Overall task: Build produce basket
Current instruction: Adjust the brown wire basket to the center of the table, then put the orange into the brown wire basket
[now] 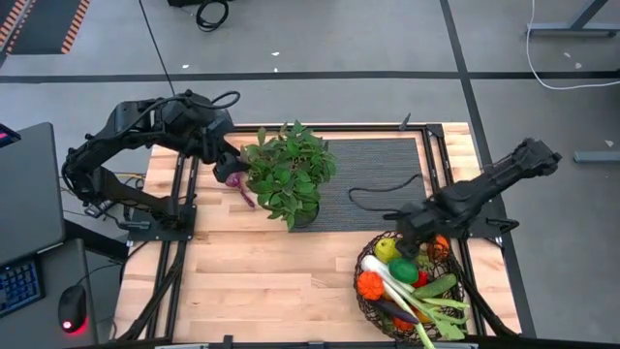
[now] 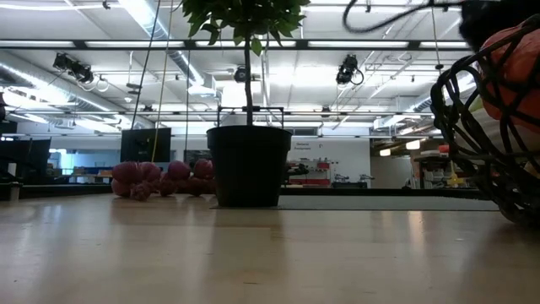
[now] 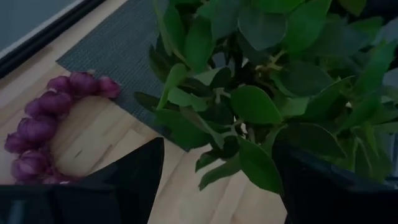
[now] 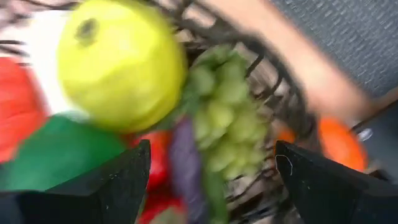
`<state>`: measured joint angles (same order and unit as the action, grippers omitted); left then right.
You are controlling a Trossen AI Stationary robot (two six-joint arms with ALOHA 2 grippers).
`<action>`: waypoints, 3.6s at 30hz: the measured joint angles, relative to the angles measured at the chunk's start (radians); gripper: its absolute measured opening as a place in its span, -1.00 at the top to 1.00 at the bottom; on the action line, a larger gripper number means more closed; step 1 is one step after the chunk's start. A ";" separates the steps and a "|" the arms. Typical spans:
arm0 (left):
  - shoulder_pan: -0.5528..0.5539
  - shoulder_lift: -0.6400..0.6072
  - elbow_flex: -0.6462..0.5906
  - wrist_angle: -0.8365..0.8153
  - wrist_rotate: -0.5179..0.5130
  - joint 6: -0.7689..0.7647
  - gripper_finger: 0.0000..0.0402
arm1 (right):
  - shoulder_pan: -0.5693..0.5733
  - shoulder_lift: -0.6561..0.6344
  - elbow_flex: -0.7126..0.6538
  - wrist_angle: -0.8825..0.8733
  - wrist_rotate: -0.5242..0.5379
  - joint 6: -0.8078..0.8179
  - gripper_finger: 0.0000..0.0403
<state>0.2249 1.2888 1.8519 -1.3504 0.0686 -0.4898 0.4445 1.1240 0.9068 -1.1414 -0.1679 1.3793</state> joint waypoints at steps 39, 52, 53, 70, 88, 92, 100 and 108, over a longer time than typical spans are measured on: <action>0.000 0.000 0.000 0.002 -0.016 -0.032 -0.43 | -0.472 -0.128 0.111 -0.428 -0.139 -0.307 -0.71; 0.000 0.000 0.000 0.002 -0.016 -0.031 -0.43 | -0.086 -0.124 0.112 -0.430 -0.261 -0.412 -0.71; 0.000 0.000 0.000 0.002 -0.016 -0.035 -0.43 | -0.058 -0.119 0.112 -0.430 -0.252 -0.406 -0.71; 0.000 0.000 0.000 0.002 -0.031 -0.068 -0.43 | 0.319 0.156 0.112 -0.341 -0.077 -0.401 -0.71; 0.000 0.000 0.000 0.001 -0.031 -0.129 -0.43 | 0.352 0.198 0.034 -0.135 0.164 -0.264 -0.71; 0.000 0.000 0.000 0.001 -0.031 -0.129 -0.43 | 0.353 0.189 0.062 -0.110 0.247 -0.303 -0.71; 0.000 0.000 0.000 0.001 -0.031 -0.130 -0.43 | 0.354 0.190 0.038 -0.198 0.145 -0.266 -0.71; 0.000 0.000 0.000 0.001 -0.031 -0.127 -0.43 | 0.373 0.164 0.027 -0.217 0.147 -0.166 -0.71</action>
<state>0.2249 1.2892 1.8520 -1.3495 0.0372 -0.6170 0.8177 1.2884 0.9335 -1.3587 -0.0207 1.2130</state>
